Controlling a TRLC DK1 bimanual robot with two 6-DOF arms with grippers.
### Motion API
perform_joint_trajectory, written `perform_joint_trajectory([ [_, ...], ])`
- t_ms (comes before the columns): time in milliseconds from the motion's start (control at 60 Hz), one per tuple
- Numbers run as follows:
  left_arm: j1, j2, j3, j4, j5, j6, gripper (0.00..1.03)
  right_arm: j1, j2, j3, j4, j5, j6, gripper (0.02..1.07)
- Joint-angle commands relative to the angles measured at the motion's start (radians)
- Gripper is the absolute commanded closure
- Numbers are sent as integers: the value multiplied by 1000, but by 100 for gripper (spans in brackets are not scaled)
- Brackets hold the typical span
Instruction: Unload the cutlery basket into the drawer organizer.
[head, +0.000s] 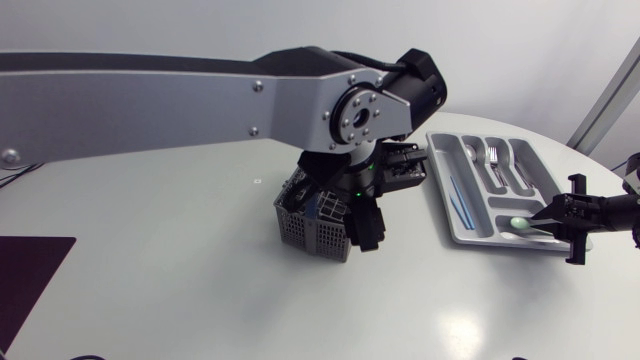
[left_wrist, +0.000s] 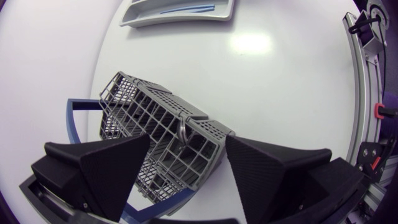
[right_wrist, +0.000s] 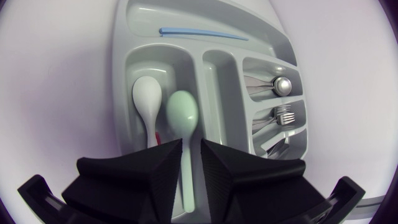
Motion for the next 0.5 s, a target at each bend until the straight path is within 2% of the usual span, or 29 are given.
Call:
perform_joint_trajectory([
  [0,-9,-25,-25,16,-19,12,6,11,3,-16,12,10,-30,64],
  [233,-9,-25,-26,41,-73,25,6,9,-72,-69,22,-10,6,41],
  [383,-13,-13,-22,59,-114,36,6,9,-196,-131,-8,-76,52,34],
  [483,-18,3,-17,74,-145,33,6,9,-287,-165,-40,-124,82,34],
])
